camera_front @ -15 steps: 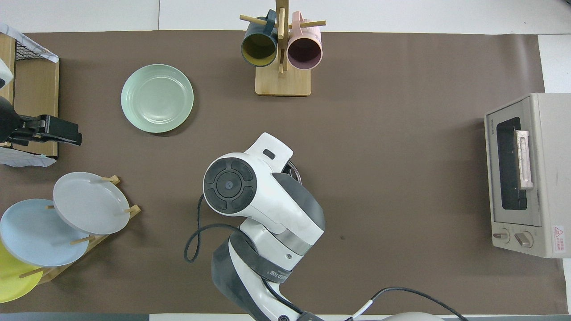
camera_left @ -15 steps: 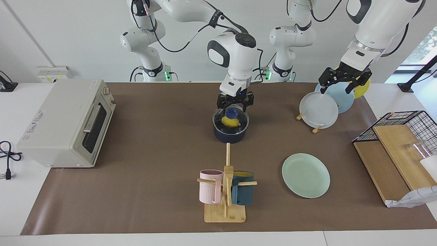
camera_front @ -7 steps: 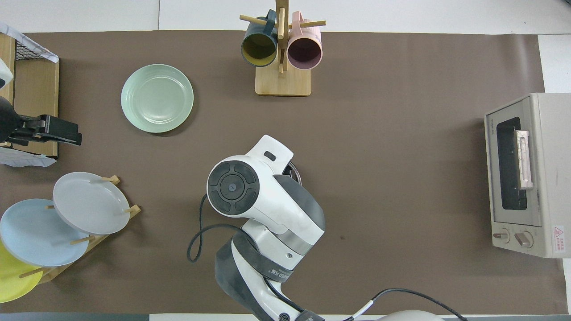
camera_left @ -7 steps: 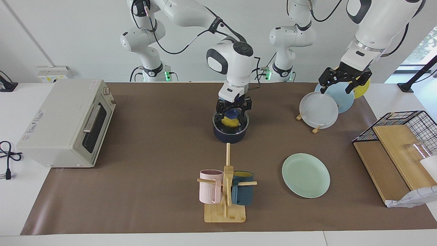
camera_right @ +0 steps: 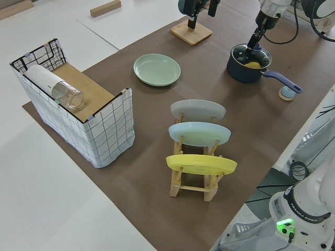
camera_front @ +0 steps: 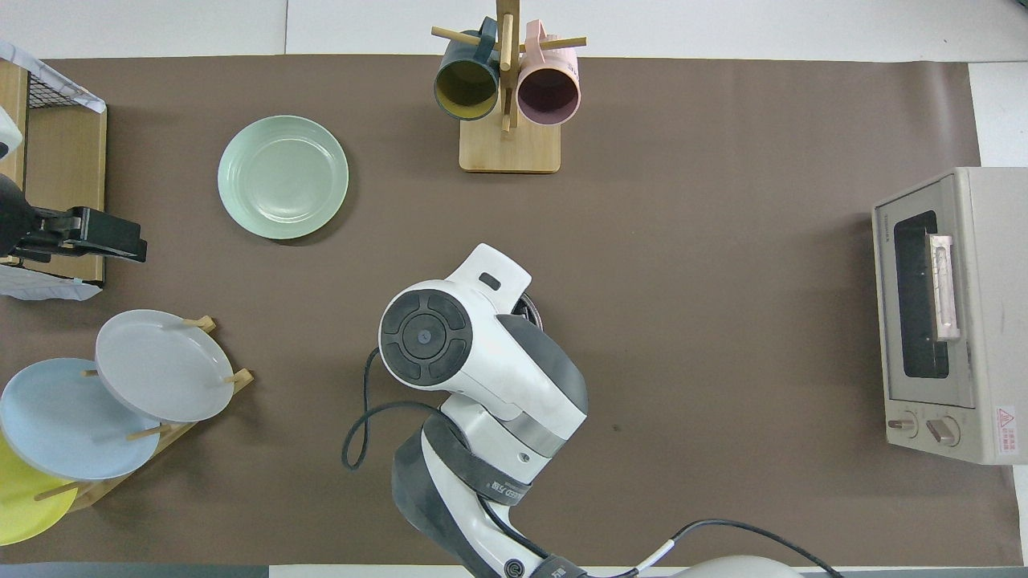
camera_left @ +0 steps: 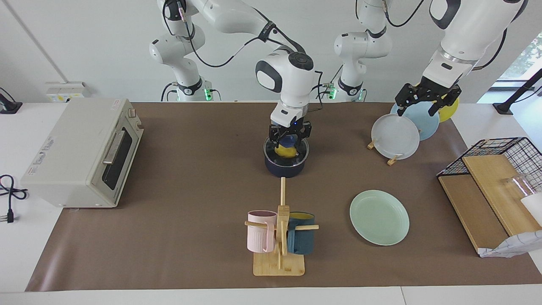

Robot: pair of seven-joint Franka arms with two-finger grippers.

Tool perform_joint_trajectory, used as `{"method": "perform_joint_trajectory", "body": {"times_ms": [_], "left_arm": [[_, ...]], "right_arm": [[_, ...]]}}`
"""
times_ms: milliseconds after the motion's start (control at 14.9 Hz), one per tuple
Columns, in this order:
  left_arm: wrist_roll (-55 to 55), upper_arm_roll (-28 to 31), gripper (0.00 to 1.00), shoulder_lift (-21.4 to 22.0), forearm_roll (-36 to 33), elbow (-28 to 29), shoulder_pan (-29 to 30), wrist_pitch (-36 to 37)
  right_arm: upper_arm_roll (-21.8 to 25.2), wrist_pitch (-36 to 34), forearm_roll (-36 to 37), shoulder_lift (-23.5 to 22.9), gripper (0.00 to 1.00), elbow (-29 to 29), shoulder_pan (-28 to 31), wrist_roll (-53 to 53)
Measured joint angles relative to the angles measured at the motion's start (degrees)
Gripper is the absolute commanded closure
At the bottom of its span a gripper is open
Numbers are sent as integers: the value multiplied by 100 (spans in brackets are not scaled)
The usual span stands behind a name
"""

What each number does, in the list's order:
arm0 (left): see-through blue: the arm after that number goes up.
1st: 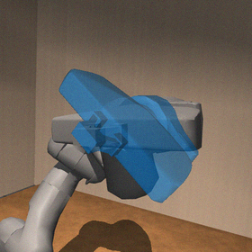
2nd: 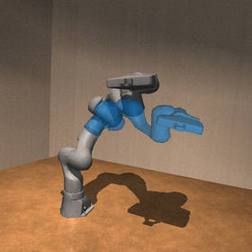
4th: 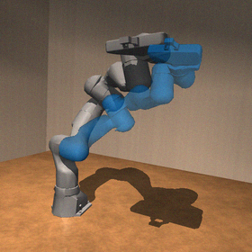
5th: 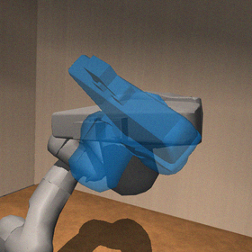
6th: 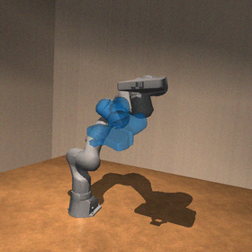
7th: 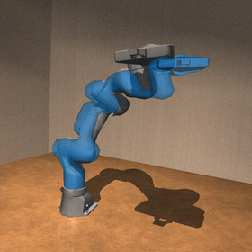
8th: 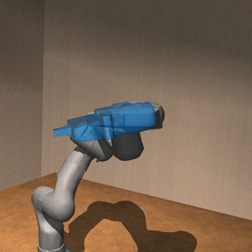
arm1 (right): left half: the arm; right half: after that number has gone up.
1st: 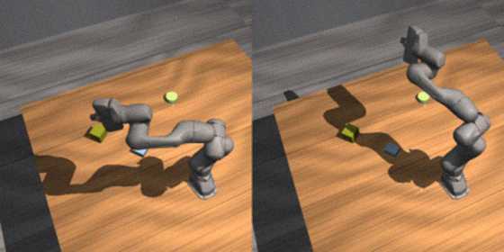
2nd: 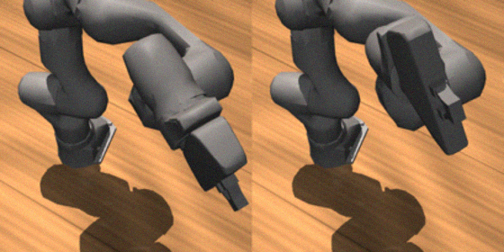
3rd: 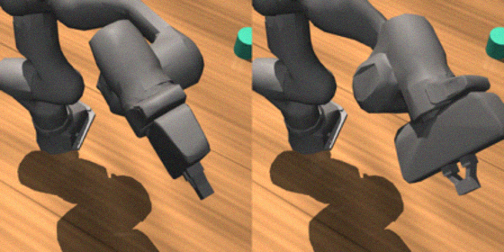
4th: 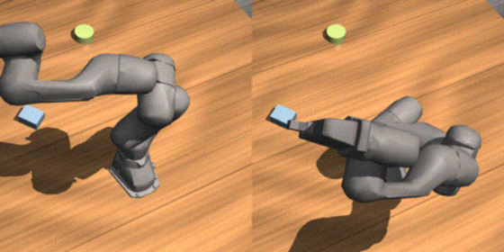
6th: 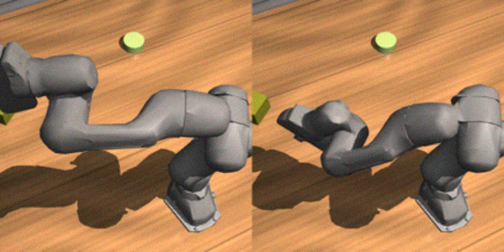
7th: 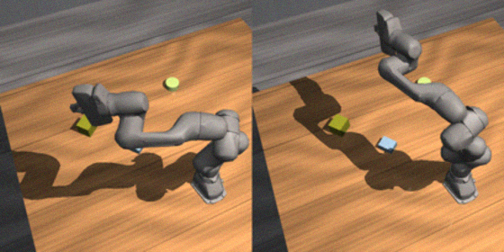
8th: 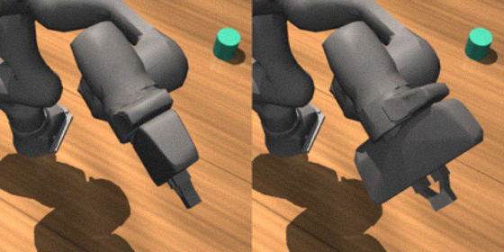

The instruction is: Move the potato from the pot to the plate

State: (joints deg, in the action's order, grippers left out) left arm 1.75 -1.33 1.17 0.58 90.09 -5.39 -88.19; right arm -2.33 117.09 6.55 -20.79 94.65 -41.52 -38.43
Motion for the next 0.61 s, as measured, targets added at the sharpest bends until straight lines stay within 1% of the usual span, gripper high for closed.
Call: {"method": "perform_joint_trajectory", "body": {"times_ms": [202,336,605], "left_arm": [[0,0,0,0,0,0,0,3],[0,0,0,0,0,0,0,3],[0,0,0,0,0,0,0,3]], "right_arm": [[0,0,0,0,31,0,0,1],[0,0,0,2,37,0,0,4],[3,4,4,5,39,0,4,5]]}}
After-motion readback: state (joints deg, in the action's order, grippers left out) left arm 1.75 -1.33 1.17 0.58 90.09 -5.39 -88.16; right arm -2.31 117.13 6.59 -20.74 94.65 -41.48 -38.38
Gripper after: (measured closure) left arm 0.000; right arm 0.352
